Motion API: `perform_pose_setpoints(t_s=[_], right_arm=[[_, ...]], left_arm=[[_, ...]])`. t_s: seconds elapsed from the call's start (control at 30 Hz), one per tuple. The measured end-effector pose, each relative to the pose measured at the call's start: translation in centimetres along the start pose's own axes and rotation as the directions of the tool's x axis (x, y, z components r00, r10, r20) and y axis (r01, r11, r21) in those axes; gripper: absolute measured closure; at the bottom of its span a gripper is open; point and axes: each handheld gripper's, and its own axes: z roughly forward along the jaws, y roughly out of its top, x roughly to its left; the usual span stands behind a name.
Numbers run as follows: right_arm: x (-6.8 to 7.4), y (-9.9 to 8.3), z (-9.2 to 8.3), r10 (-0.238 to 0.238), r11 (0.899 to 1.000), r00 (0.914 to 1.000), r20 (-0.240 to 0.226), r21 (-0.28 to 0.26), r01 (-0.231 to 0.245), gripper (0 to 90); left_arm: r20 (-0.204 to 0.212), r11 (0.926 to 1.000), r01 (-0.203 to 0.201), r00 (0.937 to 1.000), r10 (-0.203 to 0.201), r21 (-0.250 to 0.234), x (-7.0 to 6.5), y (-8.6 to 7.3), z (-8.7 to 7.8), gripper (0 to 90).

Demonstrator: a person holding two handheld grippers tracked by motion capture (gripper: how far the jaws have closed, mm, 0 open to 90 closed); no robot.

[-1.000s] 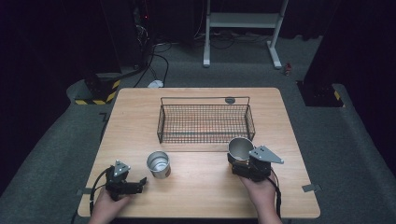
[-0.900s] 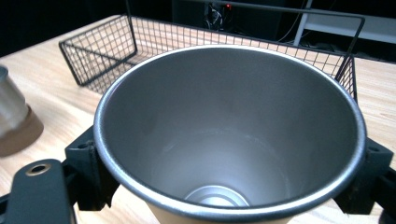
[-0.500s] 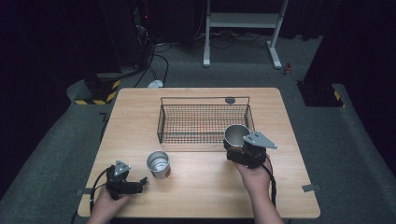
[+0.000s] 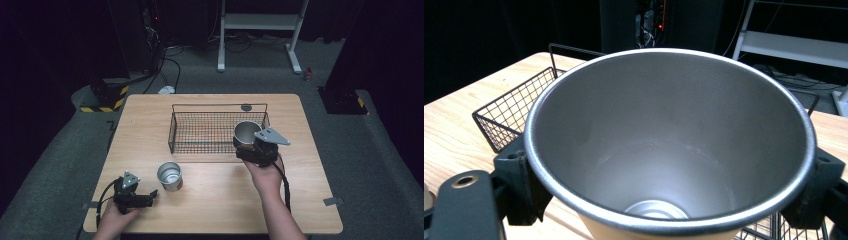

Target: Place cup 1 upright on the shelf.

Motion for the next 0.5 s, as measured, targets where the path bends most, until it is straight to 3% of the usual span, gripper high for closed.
perform_pose_setpoints(t_s=[0.5], right_arm=[[-1.2,1.8,1.8,0.029,0.999,0.9995,0.016,-0.025,-0.029,13.7]], left_arm=[[-0.001,1.0000,-0.003,1.0000,0.003,0.000,0.0,0.2,0.2,0.5]])
